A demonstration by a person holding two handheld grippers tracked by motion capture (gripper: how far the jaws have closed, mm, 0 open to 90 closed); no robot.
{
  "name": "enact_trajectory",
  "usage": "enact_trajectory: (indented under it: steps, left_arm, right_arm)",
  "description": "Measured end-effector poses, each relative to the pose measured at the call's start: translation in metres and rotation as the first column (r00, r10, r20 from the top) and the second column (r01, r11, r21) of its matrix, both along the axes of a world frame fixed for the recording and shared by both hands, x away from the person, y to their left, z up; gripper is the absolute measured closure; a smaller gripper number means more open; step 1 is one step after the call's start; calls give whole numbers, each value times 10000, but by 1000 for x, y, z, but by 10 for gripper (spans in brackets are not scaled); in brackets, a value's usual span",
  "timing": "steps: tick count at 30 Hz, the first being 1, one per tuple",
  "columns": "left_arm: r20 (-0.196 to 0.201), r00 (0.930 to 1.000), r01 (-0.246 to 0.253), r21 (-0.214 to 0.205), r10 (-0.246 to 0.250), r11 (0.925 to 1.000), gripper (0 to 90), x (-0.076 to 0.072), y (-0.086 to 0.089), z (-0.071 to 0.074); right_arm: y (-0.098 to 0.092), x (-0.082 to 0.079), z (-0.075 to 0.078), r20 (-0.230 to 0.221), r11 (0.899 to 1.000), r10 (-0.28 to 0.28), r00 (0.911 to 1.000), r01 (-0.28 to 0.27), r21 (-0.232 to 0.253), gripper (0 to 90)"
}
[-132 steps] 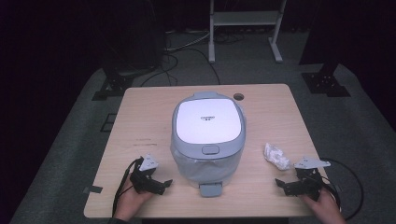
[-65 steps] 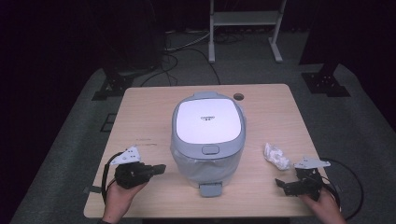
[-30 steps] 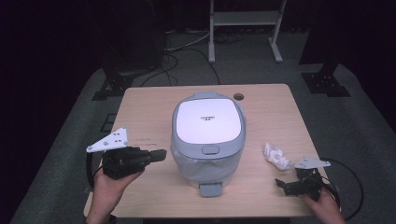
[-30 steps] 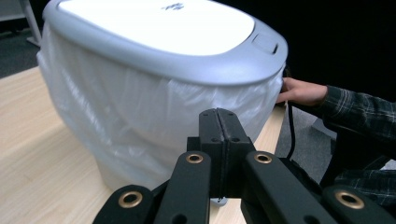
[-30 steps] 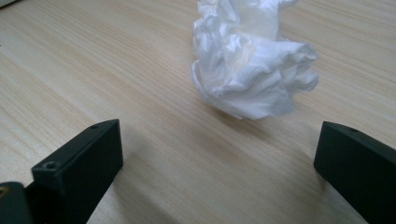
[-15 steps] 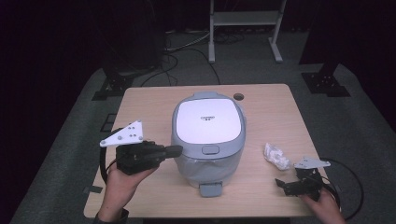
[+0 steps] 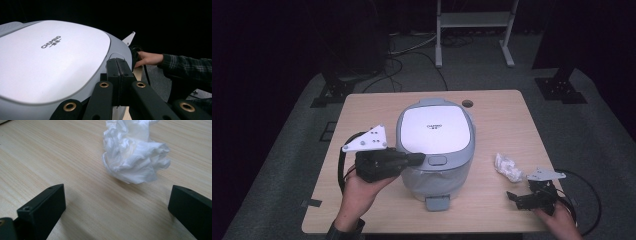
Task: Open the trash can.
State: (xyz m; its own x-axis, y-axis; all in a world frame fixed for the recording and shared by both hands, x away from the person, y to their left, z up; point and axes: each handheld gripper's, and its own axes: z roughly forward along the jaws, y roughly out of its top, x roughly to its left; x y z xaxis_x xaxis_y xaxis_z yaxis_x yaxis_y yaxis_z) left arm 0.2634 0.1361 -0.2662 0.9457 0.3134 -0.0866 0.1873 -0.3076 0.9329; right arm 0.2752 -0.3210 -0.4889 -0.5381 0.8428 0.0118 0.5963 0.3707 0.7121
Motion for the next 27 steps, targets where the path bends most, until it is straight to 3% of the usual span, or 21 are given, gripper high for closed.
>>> enact_trajectory:
  steps: [17, 21, 25, 27]
  left_arm:
    - [16, 10000, -84, 244, 84, 9997, 900, 2, -19, -2]
    - [-283, 9996, 24, 152, -20, 9999, 900, 4, -19, -5]
    - [-165, 9998, -72, 329, 77, 9994, 900, 2, -20, -4]
    - [-79, 10000, -18, 135, 19, 9999, 900, 2, -19, -4]
  right_arm:
    - [0, 0, 0, 1, 10000, -2, 10000, 2, 0, 2]
    - [0, 0, 0, 1, 10000, -1, 10000, 1, 0, 2]
    - [0, 0, 0, 1, 10000, -1, 10000, 1, 0, 2]
    - [0, 0, 0, -2, 10000, -6, 10000, 6, -1, 2]
